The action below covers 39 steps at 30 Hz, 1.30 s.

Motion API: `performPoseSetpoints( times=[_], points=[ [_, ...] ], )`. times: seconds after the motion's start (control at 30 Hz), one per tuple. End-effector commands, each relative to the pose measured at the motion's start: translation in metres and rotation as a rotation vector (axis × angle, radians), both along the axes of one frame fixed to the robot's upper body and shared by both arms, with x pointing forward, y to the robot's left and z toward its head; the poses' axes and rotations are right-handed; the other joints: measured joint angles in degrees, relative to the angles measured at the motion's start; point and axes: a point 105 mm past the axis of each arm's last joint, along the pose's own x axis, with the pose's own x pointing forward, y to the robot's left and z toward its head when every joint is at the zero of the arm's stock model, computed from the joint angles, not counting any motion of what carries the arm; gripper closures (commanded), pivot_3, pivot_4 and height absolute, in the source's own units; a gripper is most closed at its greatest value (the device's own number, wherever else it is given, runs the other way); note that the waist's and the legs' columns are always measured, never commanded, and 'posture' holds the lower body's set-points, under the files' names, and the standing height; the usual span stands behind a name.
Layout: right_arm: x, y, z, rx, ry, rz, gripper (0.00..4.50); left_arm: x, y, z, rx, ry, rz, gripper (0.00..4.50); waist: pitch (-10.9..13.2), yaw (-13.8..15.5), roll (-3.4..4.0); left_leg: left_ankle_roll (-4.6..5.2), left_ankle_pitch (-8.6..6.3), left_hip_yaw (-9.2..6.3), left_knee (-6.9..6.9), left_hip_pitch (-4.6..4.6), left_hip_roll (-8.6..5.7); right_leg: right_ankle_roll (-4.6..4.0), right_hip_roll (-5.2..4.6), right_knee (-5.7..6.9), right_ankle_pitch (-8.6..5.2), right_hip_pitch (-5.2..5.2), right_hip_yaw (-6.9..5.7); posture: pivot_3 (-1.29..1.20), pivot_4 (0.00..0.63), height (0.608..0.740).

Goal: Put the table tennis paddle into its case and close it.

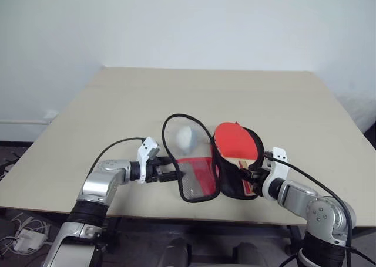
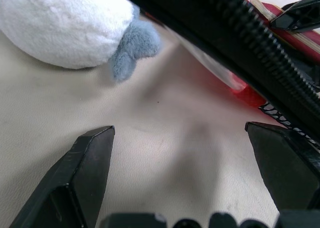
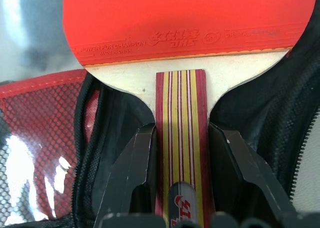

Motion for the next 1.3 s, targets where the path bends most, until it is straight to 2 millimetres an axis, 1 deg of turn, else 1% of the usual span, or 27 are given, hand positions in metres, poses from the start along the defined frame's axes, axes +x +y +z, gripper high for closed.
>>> performPoseSetpoints(
  times=[0.03, 0.17, 0.37, 0.43, 0.5, 0.67, 0.7, 0.77, 0.8, 0.83, 0.93, 1.0, 1.07, 1.13, 1.23, 1.3],
  points=[
    [0.002, -0.007, 0.005, -0.022, -0.036, -0.030, 3.34, -0.001, 0.001, 0.000, 0.014, 0.000, -0.004, 0.00, 0.0, 0.0, 0.00, 0.00, 0.00, 0.00, 0.00, 0.00, 0.00, 0.00, 0.00, 0.00, 0.00, 0.00, 0.00, 0.00, 0.000, 0.740],
    [0.004, -0.008, 0.005, -0.031, -0.045, -0.025, 3.34, 0.000, 0.002, 0.000, 0.016, 0.000, 0.007, 0.00, 0.0, 0.0, 0.00, 0.00, 0.00, 0.00, 0.00, 0.00, 0.00, 0.00, -0.01, -0.02, 0.00, 0.00, 0.00, 0.00, 0.000, 0.740],
    [0.007, -0.009, 0.007, -0.037, -0.060, -0.029, 3.34, 0.001, -0.001, 0.001, 0.013, -0.005, -0.001, 0.00, 0.0, 0.0, 0.00, -0.01, 0.00, 0.00, -0.01, 0.00, 0.00, 0.00, -0.01, -0.04, 0.00, 0.00, 0.00, 0.00, 0.000, 0.740],
    [0.006, -0.007, 0.007, -0.021, -0.059, -0.022, 2.60, 0.002, -0.002, 0.002, 0.012, -0.008, -0.003, 0.00, 0.0, 0.0, 0.00, -0.01, 0.00, 0.00, -0.01, 0.00, 0.00, 0.00, -0.01, -0.04, 0.00, 0.00, 0.00, 0.00, 0.000, 0.740],
    [0.006, -0.004, 0.008, -0.016, -0.064, -0.015, 2.07, 0.003, -0.001, 0.002, 0.014, -0.010, -0.004, 0.00, 0.0, 0.0, 0.00, -0.01, 0.00, 0.00, -0.01, -0.01, 0.00, 0.00, -0.01, -0.04, 0.00, -0.01, -0.01, 0.00, 0.000, 0.740],
    [0.006, -0.002, 0.011, -0.008, -0.074, -0.006, 0.28, 0.004, -0.002, 0.002, 0.016, -0.011, -0.008, 0.00, 0.0, 0.0, 0.00, -0.01, -0.01, 0.00, -0.03, 0.00, 0.00, 0.00, -0.01, -0.04, 0.00, -0.02, -0.01, 0.00, 0.000, 0.740],
    [0.007, -0.001, 0.016, 0.008, -0.099, -0.004, 0.04, 0.004, -0.002, 0.002, 0.017, -0.012, -0.009, 0.00, 0.0, 0.0, 0.00, -0.01, 0.00, 0.00, -0.03, 0.00, 0.00, 0.00, -0.01, -0.05, 0.00, -0.02, -0.01, 0.00, 0.000, 0.740],
    [0.010, 0.000, 0.027, 0.038, -0.156, 0.000, 0.04, 0.005, -0.002, 0.003, 0.018, -0.013, -0.011, 0.00, 0.0, 0.0, 0.00, -0.01, -0.01, 0.00, -0.03, -0.01, 0.00, 0.00, -0.02, -0.05, 0.00, -0.01, -0.02, 0.00, 0.000, 0.740],
    [0.011, 0.001, 0.036, 0.063, -0.200, 0.004, 0.04, 0.006, -0.003, 0.003, 0.015, -0.015, -0.014, 0.00, 0.0, 0.0, 0.01, -0.01, -0.01, 0.00, -0.03, -0.02, 0.00, 0.00, -0.02, -0.06, 0.00, -0.02, -0.02, 0.00, 0.000, 0.740],
    [0.012, 0.003, 0.046, 0.098, -0.245, 0.012, 0.04, 0.007, -0.004, 0.004, 0.012, -0.017, -0.015, 0.00, 0.0, 0.0, 0.02, -0.01, -0.01, 0.00, -0.04, -0.02, 0.00, 0.00, -0.02, -0.06, 0.00, -0.02, -0.03, 0.00, 0.000, 0.740],
    [0.014, 0.003, 0.086, 0.221, -0.418, 0.039, 0.04, 0.013, -0.010, 0.010, -0.005, -0.037, -0.025, 0.00, 0.1, 0.0, 0.12, -0.01, -0.01, 0.00, -0.05, -0.02, 0.00, 0.00, -0.02, -0.05, 0.00, -0.04, -0.03, 0.00, 0.000, 0.740],
    [0.015, -0.001, 0.103, 0.281, -0.492, 0.034, 0.04, 0.016, -0.014, 0.013, -0.014, -0.048, -0.027, 0.00, 0.1, 0.0, 0.09, -0.01, -0.01, -0.01, -0.05, -0.03, 0.01, 0.00, -0.01, -0.05, 0.00, -0.03, -0.05, 0.00, 0.000, 0.740],
    [0.019, -0.009, 0.119, 0.327, -0.558, 0.013, 0.04, 0.022, -0.022, 0.015, -0.021, -0.068, -0.031, 0.00, 0.2, 0.0, 0.05, -0.01, -0.01, -0.02, -0.04, -0.03, 0.01, 0.00, -0.01, -0.07, 0.00, -0.02, -0.06, 0.00, 0.000, 0.740],
    [0.026, -0.024, 0.133, 0.366, -0.623, -0.046, 0.04, 0.030, -0.034, 0.017, -0.023, -0.095, -0.040, 0.00, 0.2, 0.1, 0.01, -0.01, 0.00, -0.02, -0.04, -0.05, 0.01, 0.01, -0.01, -0.10, 0.00, -0.02, -0.07, 0.00, 0.000, 0.740],
    [0.044, -0.051, 0.150, 0.397, -0.689, -0.184, 0.04, 0.041, -0.059, 0.022, -0.036, -0.128, -0.066, 0.00, 0.3, 0.2, -0.06, 0.01, 0.00, -0.01, -0.02, -0.06, 0.00, 0.01, -0.01, -0.14, 0.01, 0.01, -0.07, 0.00, 0.000, 0.740],
    [0.051, -0.063, 0.158, 0.404, -0.720, -0.226, 0.04, 0.049, -0.078, 0.025, -0.046, -0.149, -0.066, 0.00, 0.3, 0.3, -0.07, 0.01, 0.01, -0.01, 0.00, -0.06, 0.00, 0.02, 0.00, -0.15, 0.01, 0.05, -0.07, 0.00, 0.000, 0.740]
  ],
)
